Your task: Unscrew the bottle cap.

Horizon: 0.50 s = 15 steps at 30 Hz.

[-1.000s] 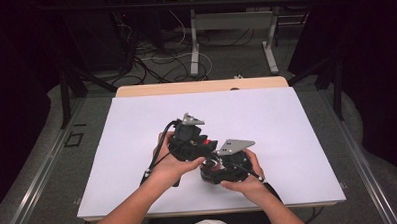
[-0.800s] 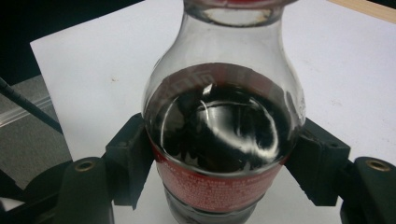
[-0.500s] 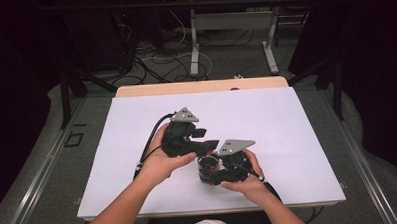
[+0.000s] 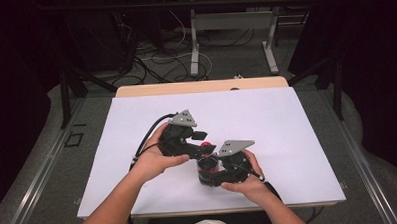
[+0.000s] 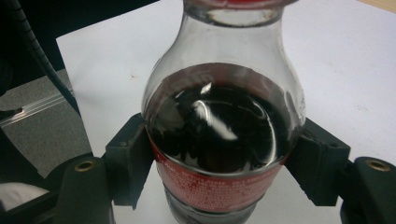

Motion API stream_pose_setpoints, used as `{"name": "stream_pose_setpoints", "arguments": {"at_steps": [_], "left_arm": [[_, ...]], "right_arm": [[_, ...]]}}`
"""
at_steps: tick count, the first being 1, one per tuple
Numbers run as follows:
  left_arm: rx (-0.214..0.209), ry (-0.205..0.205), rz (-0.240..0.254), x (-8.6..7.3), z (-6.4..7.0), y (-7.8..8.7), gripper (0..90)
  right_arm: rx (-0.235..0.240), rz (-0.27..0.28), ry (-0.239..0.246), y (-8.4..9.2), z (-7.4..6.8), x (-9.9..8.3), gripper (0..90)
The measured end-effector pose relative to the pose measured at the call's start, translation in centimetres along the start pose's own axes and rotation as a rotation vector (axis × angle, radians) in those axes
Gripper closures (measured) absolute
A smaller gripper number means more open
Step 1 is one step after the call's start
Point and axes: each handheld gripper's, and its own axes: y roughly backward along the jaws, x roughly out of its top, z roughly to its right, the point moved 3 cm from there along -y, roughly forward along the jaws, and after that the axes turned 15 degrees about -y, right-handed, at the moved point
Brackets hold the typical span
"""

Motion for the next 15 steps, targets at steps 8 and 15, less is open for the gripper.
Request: {"name": "stream_pose_setpoints", "arguments": {"at_steps": [8,15], "left_arm": [[-0.001,0.022,0.016,0.4,0.4,-0.6,58.9],[0.087,0.100,-0.027,1.0,1.1,-1.0,62.4]], "right_arm": [[-0.005,-0.006,-0.004,0.1,0.0,0.0,29.6],[-0.013,-0.006,-0.016,0.1,0.0,-0.1,29.7]]}}
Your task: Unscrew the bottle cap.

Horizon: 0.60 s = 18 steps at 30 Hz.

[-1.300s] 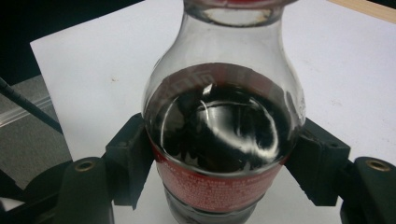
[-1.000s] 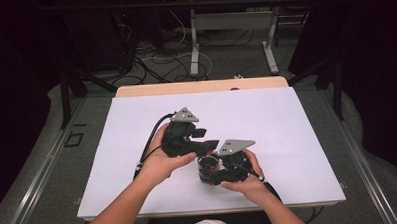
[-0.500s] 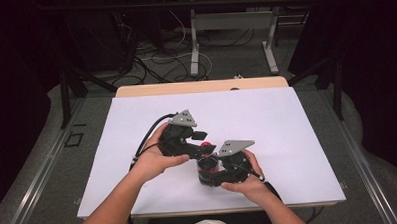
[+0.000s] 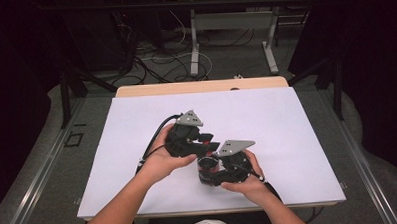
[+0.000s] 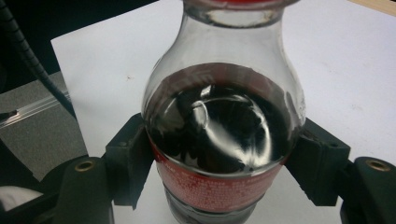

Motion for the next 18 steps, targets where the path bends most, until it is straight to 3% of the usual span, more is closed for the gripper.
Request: {"name": "stream_pose_setpoints", "arguments": {"at_steps": [4,8,18], "left_arm": [[0.063,0.079,-0.009,0.28,0.27,-0.22,62.7],[0.073,0.116,-0.022,0.43,0.11,-0.25,62.9],[0.069,0.149,-0.004,0.54,-0.03,-0.27,62.8]], "right_arm": [[-0.014,0.003,-0.001,-0.01,0.02,0.00,29.7],[-0.026,0.014,0.001,-0.08,0.13,-0.01,29.7],[-0.029,0.021,-0.008,0.04,0.20,0.05,29.7]]}}
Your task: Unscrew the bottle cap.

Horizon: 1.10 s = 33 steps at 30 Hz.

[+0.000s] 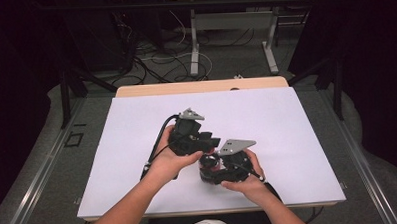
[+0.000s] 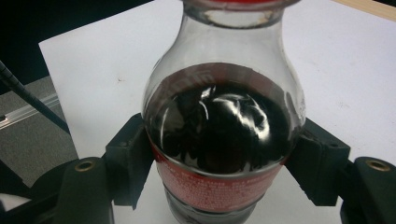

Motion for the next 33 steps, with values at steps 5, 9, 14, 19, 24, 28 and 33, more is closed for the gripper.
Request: {"name": "stream_pose_setpoints", "arguments": {"at_steps": [5,9,14,19,24,28,33], "left_arm": [[0.004,-0.005,0.003,0.0,0.0,0.2,62.9],[0.001,-0.006,0.008,0.2,0.0,0.4,63.1],[-0.001,-0.009,0.003,0.5,0.0,0.4,63.1],[0.004,-0.004,0.003,0.7,-0.3,0.7,63.1],[0.015,0.008,0.004,0.7,-0.9,1.0,63.1],[0.024,0.014,0.004,0.6,-1.4,1.2,63.2],[0.036,0.031,0.012,0.5,-2.0,1.5,63.1]], "right_arm": [[0.001,0.003,0.004,0.0,0.0,0.0,29.7],[-0.001,0.004,0.004,-0.1,0.0,0.0,29.7],[0.004,-0.002,-0.002,-0.1,0.0,0.0,29.7],[-0.002,0.004,-0.008,0.0,0.2,0.0,29.7],[-0.005,0.005,-0.016,0.0,0.4,0.0,29.7],[-0.012,0.017,-0.008,0.0,0.6,0.1,29.7],[-0.030,0.016,-0.009,0.0,1.0,0.0,29.7]]}}
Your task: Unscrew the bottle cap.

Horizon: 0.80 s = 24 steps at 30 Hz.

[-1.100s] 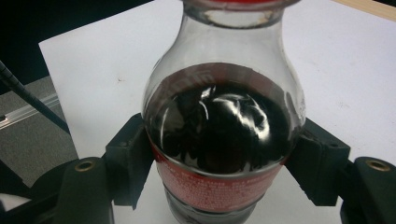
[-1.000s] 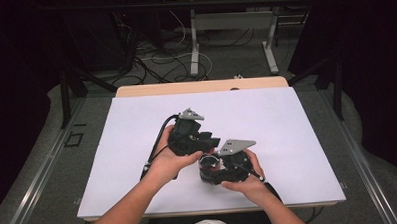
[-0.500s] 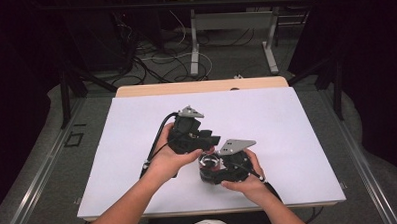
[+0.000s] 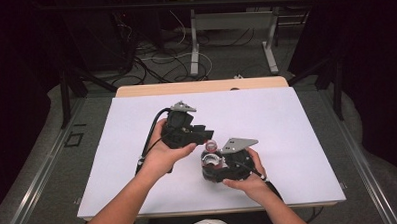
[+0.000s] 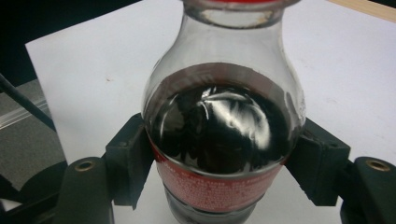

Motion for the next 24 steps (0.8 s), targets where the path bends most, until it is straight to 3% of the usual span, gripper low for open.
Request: {"name": "stream_pose_setpoints", "arguments": {"at_steps": [7,8,13,14,16,17,21,24], "left_arm": [[0.016,0.022,0.006,-0.4,-1.0,0.4,63.2],[0.019,0.041,0.007,-0.5,-1.1,0.4,63.2],[0.028,0.041,0.001,-1.0,-1.9,0.5,63.2],[0.033,0.060,0.003,-1.1,-2.0,0.5,63.2],[0.038,0.049,0.001,-1.3,-2.4,0.7,63.2],[0.042,0.067,0.004,-1.4,-2.5,0.7,63.2],[0.050,0.071,-0.003,-2.0,-3.3,1.0,63.2],[0.065,0.104,0.009,-2.4,-3.8,1.1,63.2]], "right_arm": [[-0.012,0.008,-0.011,0.0,0.5,0.0,29.7],[-0.015,0.008,-0.011,0.0,0.6,0.0,29.7],[-0.027,0.008,-0.013,-0.1,0.9,0.0,29.7],[-0.031,-0.006,-0.009,0.0,1.0,0.0,29.7],[-0.039,0.015,-0.012,0.0,1.1,0.0,29.7],[-0.041,0.017,-0.009,0.0,1.2,0.0,29.7],[-0.052,0.026,-0.012,0.1,1.4,0.1,29.7],[-0.060,0.021,-0.013,0.0,1.7,0.2,29.7]]}}
